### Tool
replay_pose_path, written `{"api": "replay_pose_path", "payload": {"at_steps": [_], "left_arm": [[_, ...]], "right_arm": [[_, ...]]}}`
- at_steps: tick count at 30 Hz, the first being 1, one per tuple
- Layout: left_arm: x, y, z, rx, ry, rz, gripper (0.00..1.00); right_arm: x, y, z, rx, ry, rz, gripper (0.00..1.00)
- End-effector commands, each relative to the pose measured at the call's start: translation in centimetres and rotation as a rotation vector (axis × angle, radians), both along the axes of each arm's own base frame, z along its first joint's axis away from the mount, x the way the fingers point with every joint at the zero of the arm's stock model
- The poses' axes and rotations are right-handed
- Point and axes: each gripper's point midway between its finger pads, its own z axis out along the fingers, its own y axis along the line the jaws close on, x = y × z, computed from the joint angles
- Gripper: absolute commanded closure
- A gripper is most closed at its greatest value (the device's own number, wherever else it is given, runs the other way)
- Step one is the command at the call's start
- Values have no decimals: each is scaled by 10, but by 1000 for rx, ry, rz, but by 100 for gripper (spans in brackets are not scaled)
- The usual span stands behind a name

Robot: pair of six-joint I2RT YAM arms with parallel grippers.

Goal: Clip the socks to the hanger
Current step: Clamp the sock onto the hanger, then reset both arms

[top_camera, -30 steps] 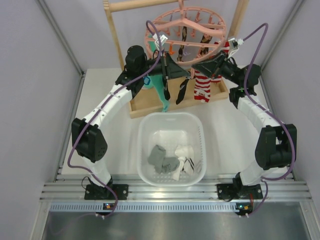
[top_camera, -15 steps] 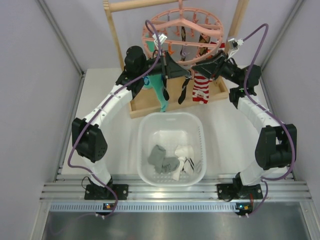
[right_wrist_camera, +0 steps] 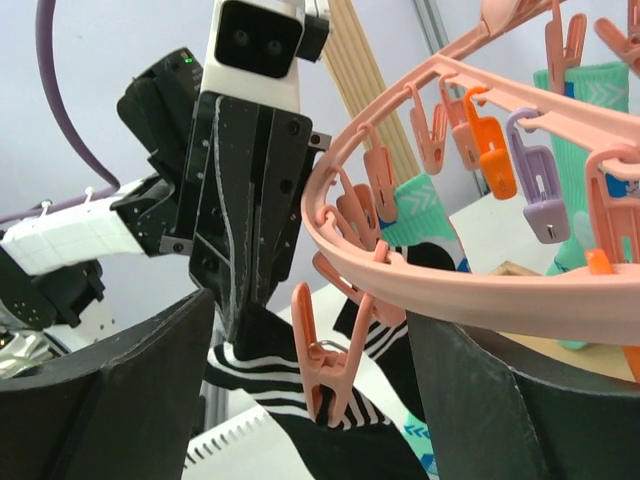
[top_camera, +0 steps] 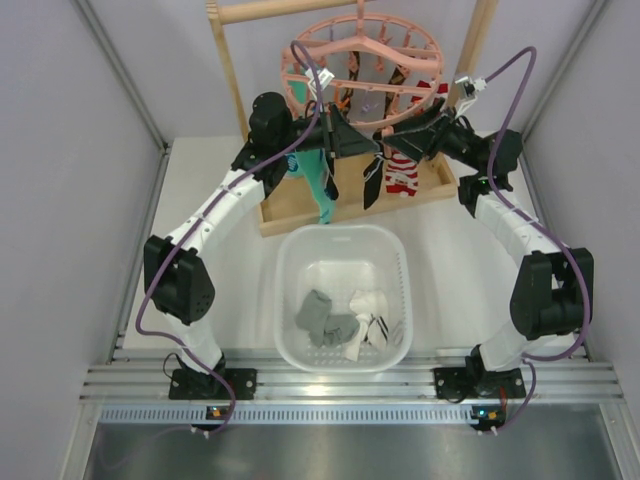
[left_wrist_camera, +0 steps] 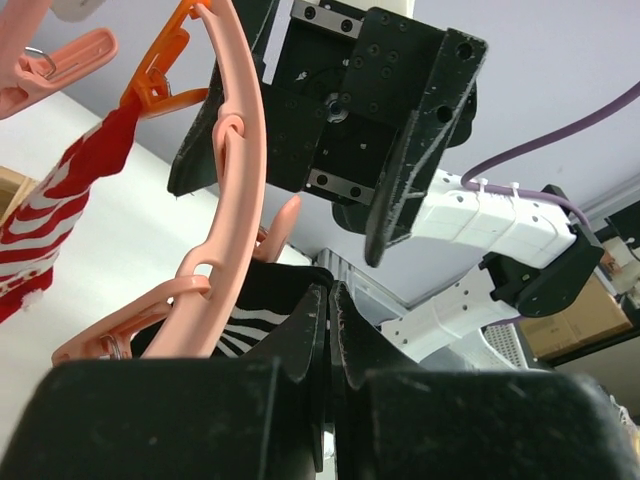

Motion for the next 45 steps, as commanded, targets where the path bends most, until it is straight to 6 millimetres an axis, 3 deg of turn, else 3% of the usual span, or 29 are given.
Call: {"api": "replay_pose_path", "payload": {"at_steps": [1, 6, 15, 18, 22, 23, 24, 26, 27, 28, 31, 32, 33, 34, 35, 36, 41, 45], "left_arm": [[2, 4, 0, 8, -53, 20, 100], [9, 9, -18, 97, -83, 78, 97], [13, 27, -43, 249, -174, 199, 66], [14, 35, -53, 296, -188, 243, 50], [1, 54, -51, 345, -250, 308, 30], [-3, 60, -61, 376, -247, 312, 18], [-8, 67, -54, 385, -266, 344, 13], [-13, 78, -60, 433, -283, 368, 7], [-22, 88, -64, 465, -263, 384, 4], [-19, 99, -72, 517, -244, 446, 2], [-27, 132, -93, 657, -191, 547, 2], [-32, 142, -105, 687, -178, 550, 2], [-44, 152, -95, 672, -214, 566, 2], [-50, 159, -97, 689, -239, 566, 2], [-57, 168, -110, 721, -233, 565, 2], [-67, 177, -103, 718, -258, 580, 2], [-86, 229, -140, 883, -221, 655, 2], [-93, 278, -152, 960, -174, 835, 2]], "right_arm": [[-14, -6, 26, 7, -103, -8, 23], [-15, -10, 18, -2, -81, -20, 6], [-23, -12, -18, -21, 38, -41, 0], [-27, -14, -25, -33, 56, -49, 0], [-37, -17, -35, -70, 73, -76, 0], [-39, -19, -36, -79, 74, -81, 0], [-45, -22, -32, -85, 61, -94, 0], [-48, -26, -41, -123, 83, -111, 1], [-54, -32, -36, -135, 65, -130, 0], [-56, -36, -46, -170, 93, -144, 0], [-69, -53, -45, -251, 8, -210, 0], [-74, -58, -60, -291, 80, -220, 0], [-83, -62, -56, -319, 51, -241, 0], [-83, -68, -58, -372, -11, -280, 0], [-91, -71, -74, -412, 62, -281, 0], [-96, -77, -72, -434, 43, -308, 0], [-98, -108, -99, -576, 82, -449, 0], [-94, -129, -124, -709, 127, -530, 0]]}}
